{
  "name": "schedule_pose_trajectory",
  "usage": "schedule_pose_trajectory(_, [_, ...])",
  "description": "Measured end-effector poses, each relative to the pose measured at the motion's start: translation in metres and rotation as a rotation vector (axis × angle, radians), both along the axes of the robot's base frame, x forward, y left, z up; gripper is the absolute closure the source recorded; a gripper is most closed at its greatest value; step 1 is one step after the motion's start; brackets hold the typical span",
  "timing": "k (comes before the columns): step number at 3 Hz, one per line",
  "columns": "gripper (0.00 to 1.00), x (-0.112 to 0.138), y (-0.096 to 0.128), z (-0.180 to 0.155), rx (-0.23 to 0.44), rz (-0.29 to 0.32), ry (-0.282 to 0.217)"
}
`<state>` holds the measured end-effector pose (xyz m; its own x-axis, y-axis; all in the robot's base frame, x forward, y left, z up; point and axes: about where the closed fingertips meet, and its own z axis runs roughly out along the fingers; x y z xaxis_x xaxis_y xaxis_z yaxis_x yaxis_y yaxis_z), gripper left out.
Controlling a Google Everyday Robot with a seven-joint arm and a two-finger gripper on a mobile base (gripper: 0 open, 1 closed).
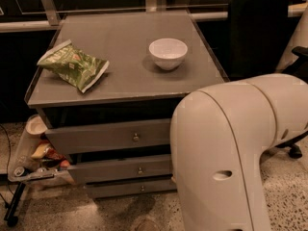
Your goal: Close middle drawer
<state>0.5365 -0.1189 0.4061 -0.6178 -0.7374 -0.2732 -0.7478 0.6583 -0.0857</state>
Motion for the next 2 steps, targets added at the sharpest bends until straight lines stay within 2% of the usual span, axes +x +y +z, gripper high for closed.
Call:
schedule_pose_trajectory(1, [0.88, 0.012, 0.000, 0.005, 0.004, -0.020, -0.027])
schedule_pose_trajectory(2, [1.00, 0.030, 0.001, 0.008, -0.003, -0.039, -0.055])
